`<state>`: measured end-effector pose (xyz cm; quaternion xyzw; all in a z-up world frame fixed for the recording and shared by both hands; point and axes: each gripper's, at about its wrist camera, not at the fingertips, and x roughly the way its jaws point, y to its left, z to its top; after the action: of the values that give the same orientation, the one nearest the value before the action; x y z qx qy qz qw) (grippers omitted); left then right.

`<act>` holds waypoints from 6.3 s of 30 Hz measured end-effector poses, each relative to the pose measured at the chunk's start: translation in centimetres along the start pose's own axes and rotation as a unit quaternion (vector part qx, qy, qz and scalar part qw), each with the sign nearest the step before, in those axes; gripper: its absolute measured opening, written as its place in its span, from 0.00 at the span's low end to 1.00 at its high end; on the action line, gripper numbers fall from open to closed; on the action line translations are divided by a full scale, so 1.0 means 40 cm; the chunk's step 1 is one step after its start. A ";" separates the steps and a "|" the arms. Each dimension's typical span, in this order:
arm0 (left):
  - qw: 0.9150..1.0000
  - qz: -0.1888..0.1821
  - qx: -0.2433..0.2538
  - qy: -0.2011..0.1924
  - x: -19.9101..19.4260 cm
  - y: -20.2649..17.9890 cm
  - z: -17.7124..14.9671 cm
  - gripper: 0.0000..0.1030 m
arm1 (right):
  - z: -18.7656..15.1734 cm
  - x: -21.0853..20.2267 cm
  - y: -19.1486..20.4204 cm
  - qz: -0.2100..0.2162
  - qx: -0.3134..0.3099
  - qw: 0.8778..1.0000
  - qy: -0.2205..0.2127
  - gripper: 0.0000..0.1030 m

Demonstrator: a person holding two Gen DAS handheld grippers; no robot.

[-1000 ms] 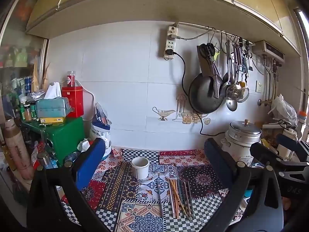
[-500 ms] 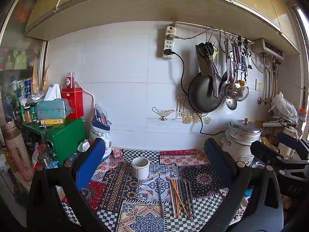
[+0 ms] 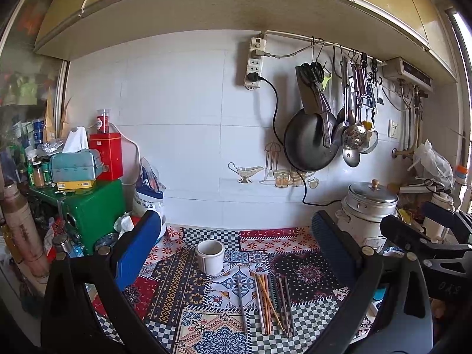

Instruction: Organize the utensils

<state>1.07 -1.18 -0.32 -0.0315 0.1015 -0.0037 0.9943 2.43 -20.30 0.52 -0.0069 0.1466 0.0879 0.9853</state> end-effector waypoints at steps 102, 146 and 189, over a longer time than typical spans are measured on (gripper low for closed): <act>0.814 -0.152 0.116 0.548 1.025 0.005 -0.558 0.03 | -0.420 0.907 -0.249 0.053 0.073 0.876 0.475 0.05; 0.812 -0.112 0.063 0.569 1.108 0.068 -0.598 0.18 | -0.110 0.857 -0.103 0.121 0.067 0.947 0.290 0.05; 0.929 -0.089 -0.022 0.358 0.953 0.202 -0.186 0.03 | -0.010 0.937 0.022 0.163 0.026 0.953 0.254 0.05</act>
<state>36.90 5.90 -15.79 -0.0590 0.4475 -0.1007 0.8866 37.47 -13.03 -10.73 0.0209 0.3931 0.2389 0.8877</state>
